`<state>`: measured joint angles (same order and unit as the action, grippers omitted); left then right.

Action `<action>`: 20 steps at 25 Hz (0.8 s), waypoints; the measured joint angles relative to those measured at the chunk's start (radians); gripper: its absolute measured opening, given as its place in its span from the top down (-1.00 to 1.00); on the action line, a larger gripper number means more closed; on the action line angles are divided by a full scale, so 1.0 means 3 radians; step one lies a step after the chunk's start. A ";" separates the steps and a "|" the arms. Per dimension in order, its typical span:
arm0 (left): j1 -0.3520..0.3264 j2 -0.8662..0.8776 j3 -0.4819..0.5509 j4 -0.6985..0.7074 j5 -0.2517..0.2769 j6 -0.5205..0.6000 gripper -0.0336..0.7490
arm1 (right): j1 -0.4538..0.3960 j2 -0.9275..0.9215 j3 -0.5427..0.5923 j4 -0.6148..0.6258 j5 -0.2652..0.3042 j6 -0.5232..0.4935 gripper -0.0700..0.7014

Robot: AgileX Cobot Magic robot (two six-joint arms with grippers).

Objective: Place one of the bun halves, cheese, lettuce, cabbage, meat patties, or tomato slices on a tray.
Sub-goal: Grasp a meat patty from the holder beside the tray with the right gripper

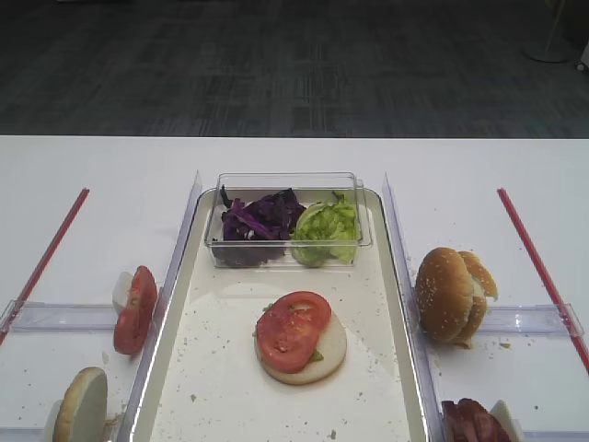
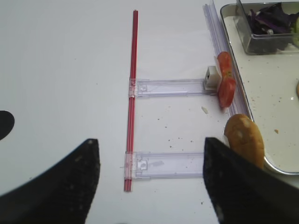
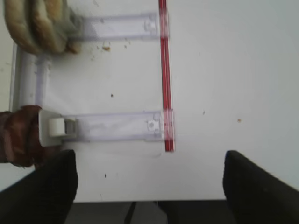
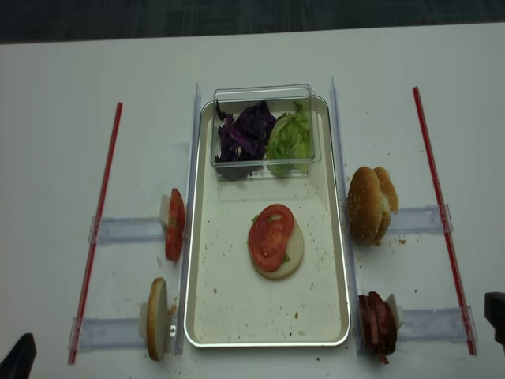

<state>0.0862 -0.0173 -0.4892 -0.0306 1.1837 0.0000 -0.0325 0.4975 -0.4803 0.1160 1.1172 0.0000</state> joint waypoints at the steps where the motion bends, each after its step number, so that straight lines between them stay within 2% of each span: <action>1: 0.0000 0.0000 0.0000 0.0000 0.0000 0.0000 -0.20 | 0.0000 0.0272 0.0000 0.0000 -0.0016 0.0000 -0.84; 5: 0.0000 0.0000 0.0000 0.0000 0.0000 0.0000 -0.20 | 0.0000 0.1202 -0.0049 0.0007 -0.0060 0.0000 -0.81; 9: 0.0000 0.0000 0.0000 0.0000 0.0000 0.0000 -0.20 | 0.0000 0.1782 -0.0193 0.0014 -0.0129 0.0018 -0.81; 15: 0.0000 0.0000 0.0000 0.0000 0.0000 0.0000 -0.20 | 0.0000 0.2040 -0.0228 0.0020 -0.0271 0.0072 -0.81; 20: 0.0000 0.0000 0.0000 0.0000 0.0000 0.0000 -0.20 | 0.0000 0.2040 -0.0233 -0.0015 -0.0303 0.0083 -0.81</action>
<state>0.0862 -0.0173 -0.4892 -0.0306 1.1837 0.0000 -0.0325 1.1096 -0.5502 0.1115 1.0265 0.0249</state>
